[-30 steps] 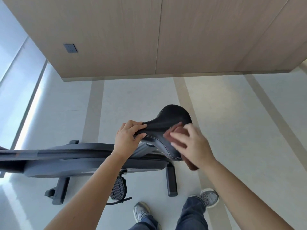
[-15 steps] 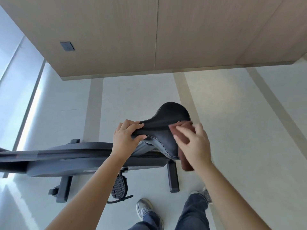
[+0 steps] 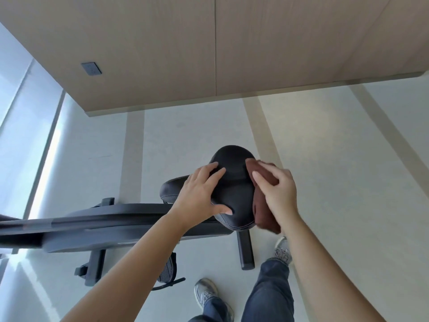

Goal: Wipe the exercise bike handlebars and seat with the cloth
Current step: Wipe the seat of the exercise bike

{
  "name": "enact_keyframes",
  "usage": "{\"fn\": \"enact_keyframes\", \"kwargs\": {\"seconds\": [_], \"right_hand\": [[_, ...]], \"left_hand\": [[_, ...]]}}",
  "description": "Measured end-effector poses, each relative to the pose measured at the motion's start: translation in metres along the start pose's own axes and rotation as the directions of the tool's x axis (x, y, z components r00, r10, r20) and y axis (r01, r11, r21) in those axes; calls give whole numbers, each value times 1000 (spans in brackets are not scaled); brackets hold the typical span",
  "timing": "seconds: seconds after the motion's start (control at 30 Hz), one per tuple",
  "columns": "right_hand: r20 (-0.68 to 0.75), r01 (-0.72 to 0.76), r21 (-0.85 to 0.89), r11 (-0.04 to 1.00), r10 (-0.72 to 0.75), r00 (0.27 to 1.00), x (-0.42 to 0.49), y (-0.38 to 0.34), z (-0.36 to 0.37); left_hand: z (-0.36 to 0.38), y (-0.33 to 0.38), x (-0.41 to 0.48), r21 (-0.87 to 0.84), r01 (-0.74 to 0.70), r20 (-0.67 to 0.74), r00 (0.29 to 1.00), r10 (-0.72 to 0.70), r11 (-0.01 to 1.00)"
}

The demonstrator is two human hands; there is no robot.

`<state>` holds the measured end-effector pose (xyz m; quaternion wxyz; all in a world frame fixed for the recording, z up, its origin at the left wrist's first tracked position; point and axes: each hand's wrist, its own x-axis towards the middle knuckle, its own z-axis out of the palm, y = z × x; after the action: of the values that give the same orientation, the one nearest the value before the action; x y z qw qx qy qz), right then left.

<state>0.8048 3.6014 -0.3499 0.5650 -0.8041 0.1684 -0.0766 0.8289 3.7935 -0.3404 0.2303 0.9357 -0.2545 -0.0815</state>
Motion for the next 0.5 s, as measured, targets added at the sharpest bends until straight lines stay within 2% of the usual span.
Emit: {"fn": "enact_keyframes", "kwargs": {"seconds": [0.13,0.33,0.4,0.5], "right_hand": [[190,-51,82,995,35,981,49,-7,-5],[154,-194,270,943,156,976,-3,32,-18],[186,-186,298,936,134,973,5,34,-17],[247,-109,239,965,49,968,50,20,-9]], "left_hand": [[4,3,12,40,45,37,998,-47,998],[4,6,13,60,63,7,998,-64,996],[4,8,16,60,91,-14,996,-91,994],[0,9,17,75,117,29,992,-120,990]]}}
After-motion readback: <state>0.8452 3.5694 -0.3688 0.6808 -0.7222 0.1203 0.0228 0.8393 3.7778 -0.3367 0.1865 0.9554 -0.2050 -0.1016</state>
